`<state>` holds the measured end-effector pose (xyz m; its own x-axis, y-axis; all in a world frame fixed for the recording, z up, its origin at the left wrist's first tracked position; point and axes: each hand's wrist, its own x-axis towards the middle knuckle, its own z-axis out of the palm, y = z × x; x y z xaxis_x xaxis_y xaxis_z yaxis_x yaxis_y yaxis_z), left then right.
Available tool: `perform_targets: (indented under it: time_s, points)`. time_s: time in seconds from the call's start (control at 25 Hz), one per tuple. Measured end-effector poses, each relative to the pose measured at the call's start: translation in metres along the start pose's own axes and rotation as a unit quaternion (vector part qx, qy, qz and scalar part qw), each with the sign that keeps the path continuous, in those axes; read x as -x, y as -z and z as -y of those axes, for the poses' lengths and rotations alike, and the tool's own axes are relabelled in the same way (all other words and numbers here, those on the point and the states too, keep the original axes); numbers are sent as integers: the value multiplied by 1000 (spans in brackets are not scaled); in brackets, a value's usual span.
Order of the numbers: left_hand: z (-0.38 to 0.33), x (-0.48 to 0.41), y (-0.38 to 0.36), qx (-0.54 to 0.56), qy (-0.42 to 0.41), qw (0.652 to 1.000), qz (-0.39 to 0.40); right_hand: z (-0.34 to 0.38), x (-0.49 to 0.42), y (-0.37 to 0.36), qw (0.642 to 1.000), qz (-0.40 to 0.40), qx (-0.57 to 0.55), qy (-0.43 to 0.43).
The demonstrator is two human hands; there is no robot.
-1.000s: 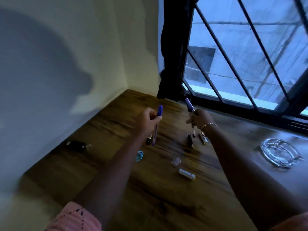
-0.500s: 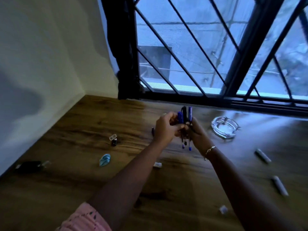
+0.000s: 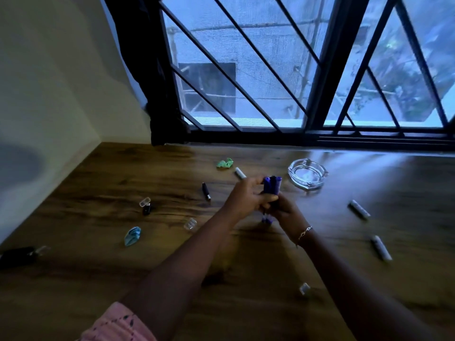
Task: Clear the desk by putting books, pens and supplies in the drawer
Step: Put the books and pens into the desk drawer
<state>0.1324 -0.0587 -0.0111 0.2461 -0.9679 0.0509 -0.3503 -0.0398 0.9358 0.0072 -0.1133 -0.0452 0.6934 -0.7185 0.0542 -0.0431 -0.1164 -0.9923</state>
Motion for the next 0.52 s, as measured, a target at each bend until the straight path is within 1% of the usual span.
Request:
perform_targets:
  time_s: [0.16,0.28,0.36,0.52]
  points:
    - [-8,-3,-5,57,-10,998,28,2,0,5,1000,-1,3,16]
    - [-10,5,-12,80,22,996,45,-6,5,9,1000,25,9,9]
    - [-11,9,-16,92,35,994,41,-9,8,13,999,46,11,4]
    - [-18,15,-24,133,40,990,3,-5,11,21,998,69,-13,-2]
